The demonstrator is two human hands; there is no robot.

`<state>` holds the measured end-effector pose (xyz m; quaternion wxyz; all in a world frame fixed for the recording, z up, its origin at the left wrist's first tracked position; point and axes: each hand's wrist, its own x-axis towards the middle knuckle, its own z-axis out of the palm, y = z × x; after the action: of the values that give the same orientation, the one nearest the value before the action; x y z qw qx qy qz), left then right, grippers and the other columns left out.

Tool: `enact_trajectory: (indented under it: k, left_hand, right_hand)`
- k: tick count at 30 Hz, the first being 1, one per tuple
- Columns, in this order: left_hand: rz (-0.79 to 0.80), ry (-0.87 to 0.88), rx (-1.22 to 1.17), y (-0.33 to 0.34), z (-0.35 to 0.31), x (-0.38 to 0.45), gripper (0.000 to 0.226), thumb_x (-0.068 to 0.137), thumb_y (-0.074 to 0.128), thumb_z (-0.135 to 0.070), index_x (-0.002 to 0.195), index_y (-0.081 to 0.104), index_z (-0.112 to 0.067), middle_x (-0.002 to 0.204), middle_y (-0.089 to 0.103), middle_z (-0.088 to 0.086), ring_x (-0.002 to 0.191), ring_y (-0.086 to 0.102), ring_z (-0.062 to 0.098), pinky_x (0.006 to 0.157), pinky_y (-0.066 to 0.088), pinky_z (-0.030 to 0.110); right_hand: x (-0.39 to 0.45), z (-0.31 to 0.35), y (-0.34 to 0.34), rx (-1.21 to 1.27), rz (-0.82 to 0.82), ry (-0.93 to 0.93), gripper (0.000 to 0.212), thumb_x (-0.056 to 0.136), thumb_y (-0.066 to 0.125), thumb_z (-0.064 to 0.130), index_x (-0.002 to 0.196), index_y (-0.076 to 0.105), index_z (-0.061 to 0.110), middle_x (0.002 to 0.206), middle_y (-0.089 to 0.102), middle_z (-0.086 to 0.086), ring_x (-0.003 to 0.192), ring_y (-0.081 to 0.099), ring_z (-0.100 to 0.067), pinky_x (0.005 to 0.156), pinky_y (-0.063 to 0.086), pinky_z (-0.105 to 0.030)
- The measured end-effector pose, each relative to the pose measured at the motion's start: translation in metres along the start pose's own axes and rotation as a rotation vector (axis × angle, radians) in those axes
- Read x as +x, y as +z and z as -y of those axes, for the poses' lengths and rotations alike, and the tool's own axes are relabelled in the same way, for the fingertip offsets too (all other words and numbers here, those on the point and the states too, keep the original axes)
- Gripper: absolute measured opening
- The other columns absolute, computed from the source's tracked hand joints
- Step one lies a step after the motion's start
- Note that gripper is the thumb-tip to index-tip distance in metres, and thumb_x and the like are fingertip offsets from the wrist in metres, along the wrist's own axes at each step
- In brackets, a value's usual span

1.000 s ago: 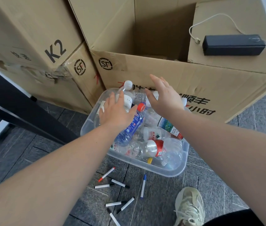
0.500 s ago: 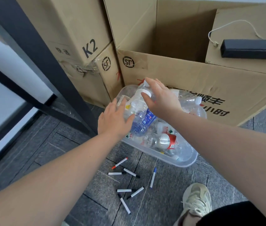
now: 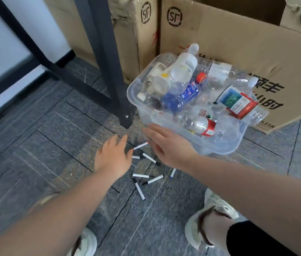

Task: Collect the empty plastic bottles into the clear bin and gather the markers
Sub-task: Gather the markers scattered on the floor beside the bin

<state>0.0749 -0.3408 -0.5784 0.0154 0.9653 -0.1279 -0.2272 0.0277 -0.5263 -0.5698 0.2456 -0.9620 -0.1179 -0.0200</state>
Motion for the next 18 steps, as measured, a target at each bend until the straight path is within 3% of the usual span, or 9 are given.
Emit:
enact_trajectory:
  k: [3,5,7,9,13,18]
  left_hand:
    - [0.037,-0.035,-0.011,0.027,0.017,0.005,0.059,0.100,0.029,-0.047,0.152,0.014,-0.027,0.160,0.014,0.003,0.146,0.015,0.027,0.113,0.023,0.048]
    - [0.063,-0.055,-0.018,0.043,0.024,0.012,0.057,0.100,0.030,-0.046,0.152,0.018,-0.026,0.159,0.016,0.004,0.145,0.017,0.028,0.113,0.024,0.050]
    - [0.080,-0.045,-0.012,0.056,0.026,0.023,0.056,0.100,0.032,-0.045,0.151,0.022,-0.025,0.157,0.021,0.005,0.144,0.022,0.030,0.111,0.027,0.052]
    - [0.085,-0.014,-0.014,0.065,0.024,0.039,0.054,0.099,0.036,-0.042,0.149,0.027,-0.023,0.152,0.031,0.006,0.140,0.030,0.030,0.108,0.032,0.052]
    - [0.076,0.020,-0.051,0.077,0.009,0.076,0.046,0.099,0.040,-0.040,0.140,0.041,-0.019,0.138,0.047,0.008,0.129,0.042,0.031,0.100,0.041,0.051]
    - [0.086,0.043,-0.053,0.091,-0.012,0.109,0.041,0.097,0.044,-0.035,0.134,0.047,-0.019,0.129,0.050,0.007,0.122,0.045,0.029,0.089,0.047,0.046]
  right_hand:
    - [-0.015,-0.019,0.030,-0.111,0.322,0.147,0.053,0.097,0.042,0.013,0.149,0.030,0.020,0.156,0.028,-0.002,0.140,0.033,-0.023,0.102,0.041,-0.040]
    - [-0.020,-0.034,0.049,-0.181,0.465,0.226,0.055,0.096,0.042,0.009,0.148,0.027,0.021,0.150,0.033,-0.004,0.134,0.037,-0.028,0.097,0.043,-0.042]
    - [-0.025,-0.050,0.069,-0.225,0.547,0.285,0.057,0.092,0.045,0.002,0.144,0.031,0.020,0.136,0.043,-0.006,0.122,0.046,-0.030,0.089,0.049,-0.044]
    - [-0.028,-0.063,0.086,-0.275,0.609,0.305,0.057,0.089,0.050,-0.001,0.140,0.036,0.018,0.131,0.048,-0.007,0.119,0.047,-0.029,0.091,0.049,-0.044]
    - [-0.027,-0.079,0.110,-0.320,0.674,0.284,0.053,0.087,0.057,-0.002,0.135,0.043,0.015,0.129,0.049,-0.009,0.118,0.045,-0.027,0.095,0.047,-0.040]
    - [-0.027,-0.091,0.129,-0.395,0.795,0.210,0.054,0.084,0.064,0.002,0.134,0.045,0.013,0.134,0.042,-0.012,0.123,0.040,-0.030,0.099,0.044,-0.044]
